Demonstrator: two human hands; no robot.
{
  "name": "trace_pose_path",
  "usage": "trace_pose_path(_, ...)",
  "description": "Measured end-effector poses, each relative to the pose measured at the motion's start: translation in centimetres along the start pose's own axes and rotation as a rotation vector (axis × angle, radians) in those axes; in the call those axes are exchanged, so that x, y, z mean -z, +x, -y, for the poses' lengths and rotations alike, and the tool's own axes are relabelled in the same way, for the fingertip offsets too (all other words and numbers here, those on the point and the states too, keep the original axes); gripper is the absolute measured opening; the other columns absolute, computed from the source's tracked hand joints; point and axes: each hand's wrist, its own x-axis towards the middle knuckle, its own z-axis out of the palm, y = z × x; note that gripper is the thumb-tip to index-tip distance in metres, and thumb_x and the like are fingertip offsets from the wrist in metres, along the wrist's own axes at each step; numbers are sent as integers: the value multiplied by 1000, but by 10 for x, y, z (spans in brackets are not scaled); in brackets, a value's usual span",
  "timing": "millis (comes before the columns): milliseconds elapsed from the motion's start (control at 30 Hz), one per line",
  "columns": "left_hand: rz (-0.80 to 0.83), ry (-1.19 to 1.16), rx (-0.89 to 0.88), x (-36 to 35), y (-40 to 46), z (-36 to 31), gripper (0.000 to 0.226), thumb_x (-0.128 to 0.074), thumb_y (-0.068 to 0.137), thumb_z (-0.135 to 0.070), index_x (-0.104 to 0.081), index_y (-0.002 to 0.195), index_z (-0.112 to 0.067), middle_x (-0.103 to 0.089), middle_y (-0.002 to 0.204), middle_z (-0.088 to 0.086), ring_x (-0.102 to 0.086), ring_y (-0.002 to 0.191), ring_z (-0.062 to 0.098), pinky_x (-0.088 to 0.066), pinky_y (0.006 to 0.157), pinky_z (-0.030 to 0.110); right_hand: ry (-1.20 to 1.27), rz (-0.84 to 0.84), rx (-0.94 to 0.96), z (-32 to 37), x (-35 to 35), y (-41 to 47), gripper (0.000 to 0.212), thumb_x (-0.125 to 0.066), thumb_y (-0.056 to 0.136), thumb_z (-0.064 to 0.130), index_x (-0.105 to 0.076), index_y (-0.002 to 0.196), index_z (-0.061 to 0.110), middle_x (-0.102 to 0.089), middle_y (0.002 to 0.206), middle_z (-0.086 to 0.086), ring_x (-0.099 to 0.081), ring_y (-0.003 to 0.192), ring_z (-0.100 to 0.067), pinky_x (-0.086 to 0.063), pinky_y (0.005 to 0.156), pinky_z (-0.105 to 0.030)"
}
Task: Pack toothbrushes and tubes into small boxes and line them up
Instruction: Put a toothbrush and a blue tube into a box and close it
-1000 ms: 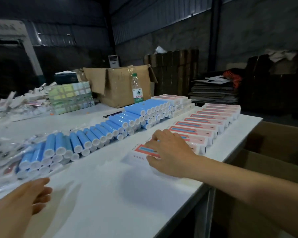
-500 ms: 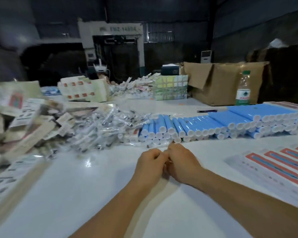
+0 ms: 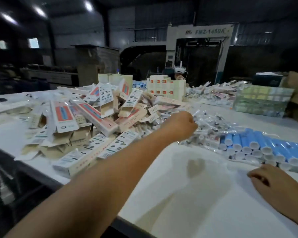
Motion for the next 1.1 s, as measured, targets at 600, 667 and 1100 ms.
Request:
trace_pose_path(600, -5, -463, 541, 52, -41, 88, 24, -57, 89, -39, -55, 88, -15, -61, 81, 5, -59, 69, 19, -49, 59, 27, -28, 21, 54, 23, -2, 5, 26, -59, 89, 15, -60, 75, 38, -55, 80, 13, -50, 78, -8, -34, 60, -19)
trace_pose_path(667, 6, -900, 588, 33, -34, 51, 21, -62, 87, -34, -56, 91, -14, -63, 78, 11, -62, 66, 22, -53, 57, 30, 46, 5, 24, 24, -1, 3, 20, -56, 92, 17, -65, 78, 27, -61, 85, 5, -54, 81, -14, -38, 65, -26)
trace_pose_path(1100, 8, -1359, 669, -131, -9, -70, 43, -77, 77, -33, -61, 110, -12, -70, 78, 12, -69, 68, 27, -58, 63, 44, 797, -174, -126, 6, 32, -2, 24, -56, 90, 7, -71, 105, 20, -63, 93, 18, -61, 88, -1, -54, 70, -18)
